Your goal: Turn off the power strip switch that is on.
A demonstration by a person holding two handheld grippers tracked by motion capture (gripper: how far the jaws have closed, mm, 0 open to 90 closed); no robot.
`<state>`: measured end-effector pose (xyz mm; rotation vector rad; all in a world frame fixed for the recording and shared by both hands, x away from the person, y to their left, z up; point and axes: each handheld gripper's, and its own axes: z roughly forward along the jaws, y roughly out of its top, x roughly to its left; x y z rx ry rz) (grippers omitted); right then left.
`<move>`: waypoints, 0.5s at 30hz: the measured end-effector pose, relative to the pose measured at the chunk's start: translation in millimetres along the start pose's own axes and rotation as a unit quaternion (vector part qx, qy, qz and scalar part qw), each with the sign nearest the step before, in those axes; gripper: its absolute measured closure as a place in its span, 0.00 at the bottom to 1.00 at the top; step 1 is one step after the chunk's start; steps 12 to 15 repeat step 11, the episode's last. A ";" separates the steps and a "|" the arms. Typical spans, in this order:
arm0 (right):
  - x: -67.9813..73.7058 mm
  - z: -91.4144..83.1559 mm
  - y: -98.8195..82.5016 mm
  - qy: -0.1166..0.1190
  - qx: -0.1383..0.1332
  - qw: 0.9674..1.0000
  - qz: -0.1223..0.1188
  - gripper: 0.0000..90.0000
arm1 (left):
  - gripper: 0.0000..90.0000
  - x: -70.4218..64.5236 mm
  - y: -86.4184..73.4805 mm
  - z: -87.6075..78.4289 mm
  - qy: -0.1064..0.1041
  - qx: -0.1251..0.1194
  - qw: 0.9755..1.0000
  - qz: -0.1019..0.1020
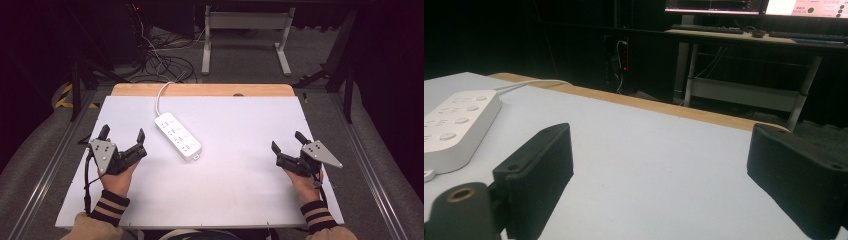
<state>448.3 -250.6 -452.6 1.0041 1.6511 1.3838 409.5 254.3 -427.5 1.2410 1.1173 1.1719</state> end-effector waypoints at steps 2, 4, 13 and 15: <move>0.2 -0.1 0.1 0.001 0.000 1.000 -0.001 0.13 | 0.00 -0.2 0.1 -0.1 0.000 -0.001 1.000 0.001; 0.2 0.0 0.0 0.001 0.000 1.000 -0.002 0.13 | 0.00 -0.4 -0.1 0.1 0.000 0.000 1.000 0.000; -0.8 1.7 -0.2 0.001 -0.001 1.000 0.001 0.13 | 0.00 -0.1 -0.7 0.5 0.002 0.003 1.000 0.003; -0.8 1.7 -0.2 0.001 -0.001 1.000 0.001 0.13 | 0.00 -0.1 -0.7 0.5 0.002 0.003 1.000 0.003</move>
